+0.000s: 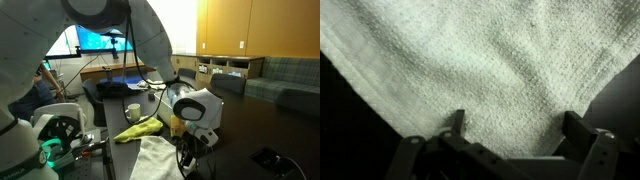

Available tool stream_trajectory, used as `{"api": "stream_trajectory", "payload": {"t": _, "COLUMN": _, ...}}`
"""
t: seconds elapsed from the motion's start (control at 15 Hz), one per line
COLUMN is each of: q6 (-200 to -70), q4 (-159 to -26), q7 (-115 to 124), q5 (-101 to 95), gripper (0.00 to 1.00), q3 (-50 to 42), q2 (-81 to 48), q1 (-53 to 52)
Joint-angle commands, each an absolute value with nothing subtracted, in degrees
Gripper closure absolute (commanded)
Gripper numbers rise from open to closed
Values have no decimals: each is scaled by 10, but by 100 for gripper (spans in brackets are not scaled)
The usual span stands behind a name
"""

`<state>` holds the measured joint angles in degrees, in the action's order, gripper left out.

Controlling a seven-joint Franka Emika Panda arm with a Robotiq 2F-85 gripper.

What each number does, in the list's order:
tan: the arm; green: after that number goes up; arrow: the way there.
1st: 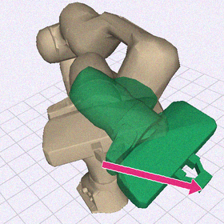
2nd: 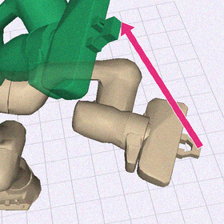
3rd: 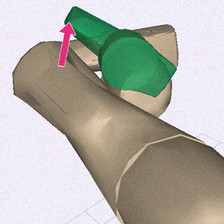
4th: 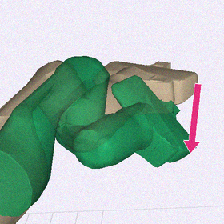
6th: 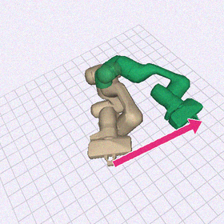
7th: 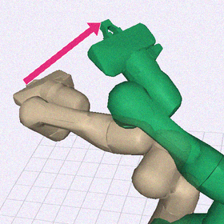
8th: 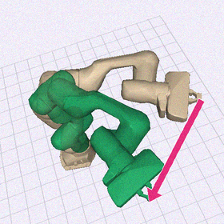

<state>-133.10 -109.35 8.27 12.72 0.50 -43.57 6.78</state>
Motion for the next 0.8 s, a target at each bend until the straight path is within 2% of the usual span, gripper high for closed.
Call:
{"api": "stream_trajectory", "payload": {"t": 0.0, "q6": -1309, "q4": -1062, "q7": 110, "q5": 141, "gripper": 1, "q3": -5, "q2": -454, "q1": 60}}
{"api": "stream_trajectory", "payload": {"t": 0.27, "q6": -1296, "q4": -1053, "q7": 129, "q5": 139, "gripper": 41, "q3": -8, "q2": -455, "q1": 58}}
{"api": "stream_trajectory", "payload": {"t": 0.73, "q6": -1282, "q4": -1065, "q7": 123, "q5": 130, "gripper": 95, "q3": -12, "q2": -430, "q1": 59}}
